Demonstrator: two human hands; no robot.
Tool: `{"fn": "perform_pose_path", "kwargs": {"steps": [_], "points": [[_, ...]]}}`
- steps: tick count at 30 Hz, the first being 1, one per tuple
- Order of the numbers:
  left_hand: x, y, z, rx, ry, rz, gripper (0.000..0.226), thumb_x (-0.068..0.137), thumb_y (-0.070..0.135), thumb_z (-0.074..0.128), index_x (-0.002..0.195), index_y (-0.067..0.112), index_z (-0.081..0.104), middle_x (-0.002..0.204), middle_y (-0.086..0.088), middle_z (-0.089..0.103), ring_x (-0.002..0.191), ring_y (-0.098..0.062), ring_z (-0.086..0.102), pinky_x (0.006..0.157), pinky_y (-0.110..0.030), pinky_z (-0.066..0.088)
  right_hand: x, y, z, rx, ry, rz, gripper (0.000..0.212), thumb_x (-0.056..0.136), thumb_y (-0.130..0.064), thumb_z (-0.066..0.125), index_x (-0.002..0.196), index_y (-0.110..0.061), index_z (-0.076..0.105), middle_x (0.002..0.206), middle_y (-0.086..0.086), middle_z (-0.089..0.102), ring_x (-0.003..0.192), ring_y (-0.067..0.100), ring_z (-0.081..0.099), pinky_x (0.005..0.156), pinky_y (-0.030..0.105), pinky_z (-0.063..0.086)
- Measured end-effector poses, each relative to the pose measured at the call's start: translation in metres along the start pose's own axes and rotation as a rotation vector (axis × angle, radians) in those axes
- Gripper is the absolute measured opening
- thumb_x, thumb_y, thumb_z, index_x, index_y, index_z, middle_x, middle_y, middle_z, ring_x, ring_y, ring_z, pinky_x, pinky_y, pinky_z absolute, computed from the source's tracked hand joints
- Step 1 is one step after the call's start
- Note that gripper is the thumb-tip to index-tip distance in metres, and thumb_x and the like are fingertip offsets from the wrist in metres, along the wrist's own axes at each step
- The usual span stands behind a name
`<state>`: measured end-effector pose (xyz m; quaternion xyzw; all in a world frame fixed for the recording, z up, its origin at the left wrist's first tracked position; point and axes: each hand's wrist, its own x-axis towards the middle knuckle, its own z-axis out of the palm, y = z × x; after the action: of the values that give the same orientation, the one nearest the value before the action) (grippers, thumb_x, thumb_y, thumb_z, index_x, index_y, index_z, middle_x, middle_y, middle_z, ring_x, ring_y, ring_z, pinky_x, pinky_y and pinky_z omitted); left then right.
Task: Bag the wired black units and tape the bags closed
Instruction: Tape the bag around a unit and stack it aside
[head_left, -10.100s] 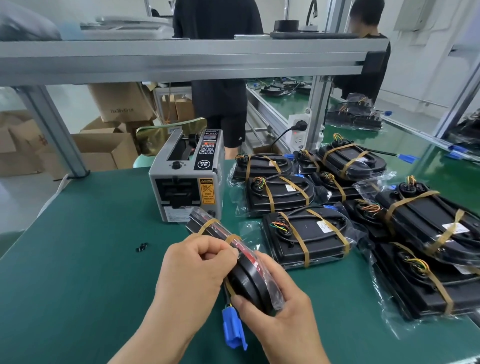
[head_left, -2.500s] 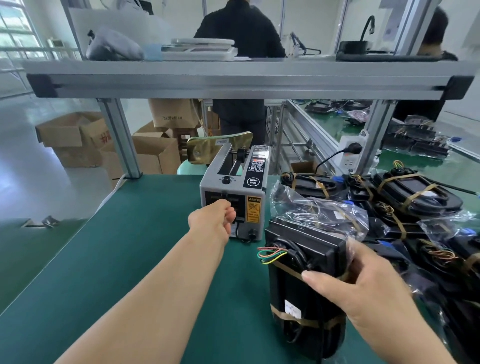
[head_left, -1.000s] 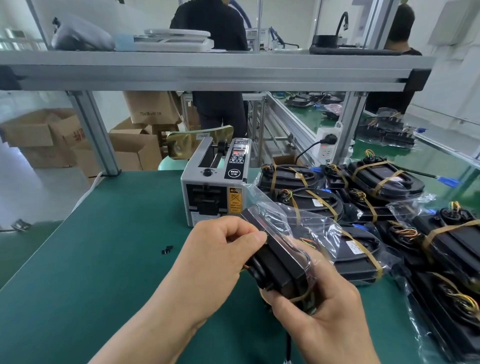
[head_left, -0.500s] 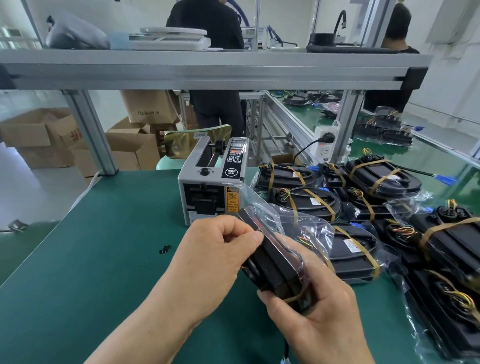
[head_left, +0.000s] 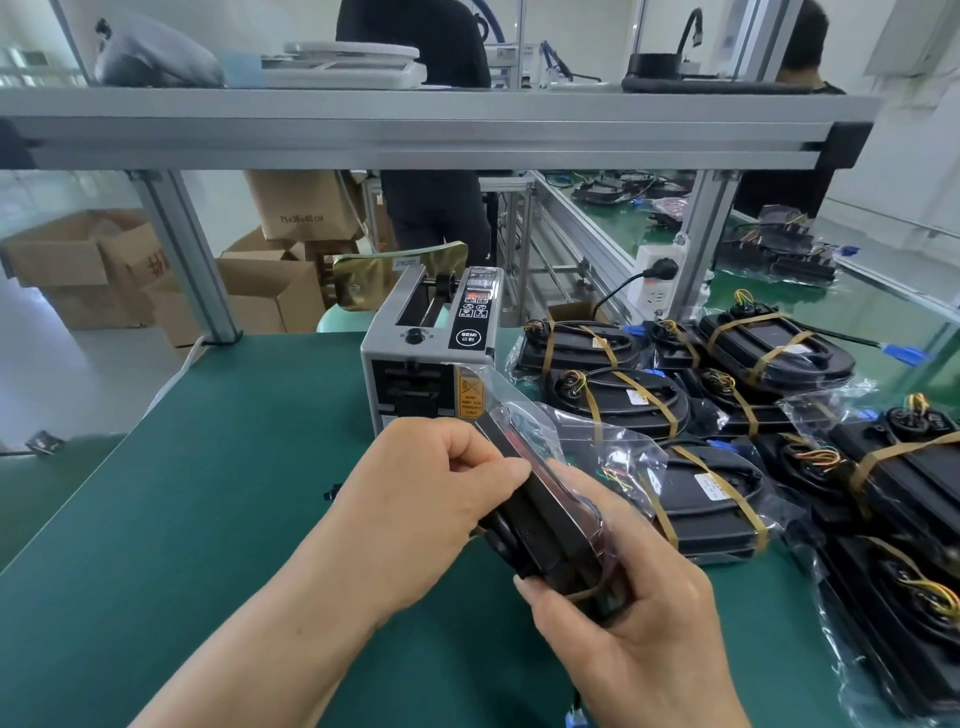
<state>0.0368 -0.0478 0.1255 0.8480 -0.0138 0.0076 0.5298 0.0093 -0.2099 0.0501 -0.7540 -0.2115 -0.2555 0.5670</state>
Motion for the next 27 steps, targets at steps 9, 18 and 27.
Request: {"fn": "perform_pose_path", "kwargs": {"steps": [9,18,27], "points": [[0.009,-0.011,0.007,-0.247,0.005,-0.124,0.034,0.076,0.040,0.076,0.053,0.022,0.059,0.049,0.012,0.055,0.041,0.002,0.045,0.044,-0.006,0.036,0.000,0.000,0.000,-0.046,-0.005,-0.023,0.075,0.059,-0.001,0.079,0.128,-0.026,0.064,0.121,-0.018,0.068,0.101,-0.001,0.068,0.078,0.006,0.050],[0.014,-0.023,0.008,-0.251,-0.005,-0.062,0.041,0.072,0.048,0.082,0.078,0.019,0.053,0.055,0.015,0.054,0.046,0.000,0.047,0.045,-0.010,0.037,0.001,-0.005,-0.003,0.000,0.009,0.058,0.072,0.059,-0.004,0.079,0.121,-0.038,0.066,0.102,-0.021,0.073,0.079,-0.003,0.069,0.068,0.005,0.049],[0.020,-0.016,-0.001,-0.167,-0.151,-0.039,0.050,0.052,0.043,0.086,0.081,0.018,0.054,0.061,0.008,0.052,0.050,-0.005,0.045,0.047,-0.015,0.037,-0.004,0.000,-0.008,0.065,0.006,0.126,0.070,0.061,-0.006,0.080,0.118,-0.043,0.067,0.095,-0.014,0.075,0.073,0.006,0.070,0.065,0.013,0.055]]}}
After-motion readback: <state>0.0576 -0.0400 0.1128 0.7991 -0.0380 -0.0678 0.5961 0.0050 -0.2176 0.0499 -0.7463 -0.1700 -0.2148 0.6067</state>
